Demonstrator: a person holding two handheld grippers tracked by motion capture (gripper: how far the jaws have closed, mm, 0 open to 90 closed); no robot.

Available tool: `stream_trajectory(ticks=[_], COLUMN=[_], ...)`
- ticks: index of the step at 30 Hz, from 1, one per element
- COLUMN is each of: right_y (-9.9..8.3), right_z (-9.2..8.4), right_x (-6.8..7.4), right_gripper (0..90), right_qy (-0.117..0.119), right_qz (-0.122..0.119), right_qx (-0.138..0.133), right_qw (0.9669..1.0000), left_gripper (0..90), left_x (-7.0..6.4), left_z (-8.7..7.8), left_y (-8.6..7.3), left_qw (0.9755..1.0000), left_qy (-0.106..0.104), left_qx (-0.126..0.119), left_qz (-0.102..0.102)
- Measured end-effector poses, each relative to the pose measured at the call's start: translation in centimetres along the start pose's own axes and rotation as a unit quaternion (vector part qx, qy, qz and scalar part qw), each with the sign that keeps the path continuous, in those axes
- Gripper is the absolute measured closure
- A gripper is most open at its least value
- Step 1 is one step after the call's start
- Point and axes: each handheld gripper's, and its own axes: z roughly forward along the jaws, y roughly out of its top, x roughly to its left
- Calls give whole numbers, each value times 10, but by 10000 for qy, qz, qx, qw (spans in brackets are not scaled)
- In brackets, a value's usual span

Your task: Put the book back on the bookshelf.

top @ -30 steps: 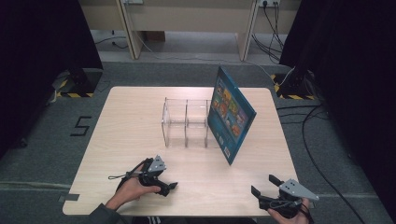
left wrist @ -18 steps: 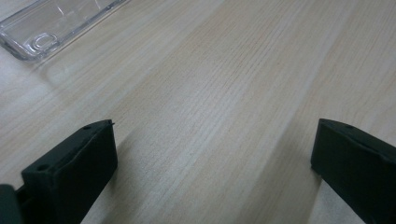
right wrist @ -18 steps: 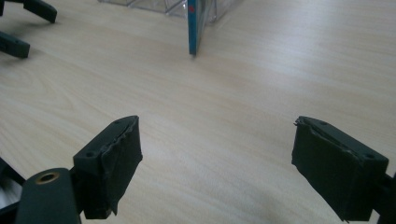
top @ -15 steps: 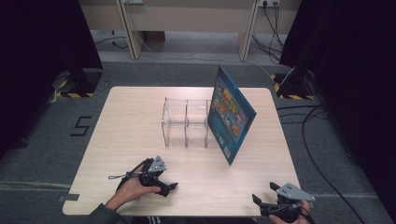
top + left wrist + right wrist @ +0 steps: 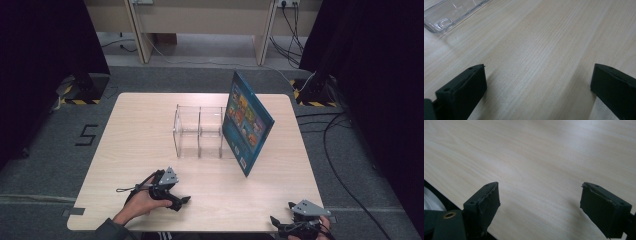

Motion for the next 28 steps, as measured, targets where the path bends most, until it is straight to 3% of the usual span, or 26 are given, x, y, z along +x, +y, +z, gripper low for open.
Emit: stream_trajectory(ticks=[2,8,28], right_y=[-2,-5,-11], right_z=[1,0,-2], right_x=[1,3,4], right_gripper=[159,155,143], right_qy=[-5,-76,-24], right_qz=[-46,-184,-245], right_qx=[132,126,-11], right_qw=[9999,9997,9997], left_gripper=[0,0,0], left_x=[0,0,0], left_z=[0,0,0], left_y=[0,0,0], left_qw=[10000,10000,10000], left_qy=[-1,-8,-17], left_qx=[-2,0,3], left_qz=[-1,3,20])
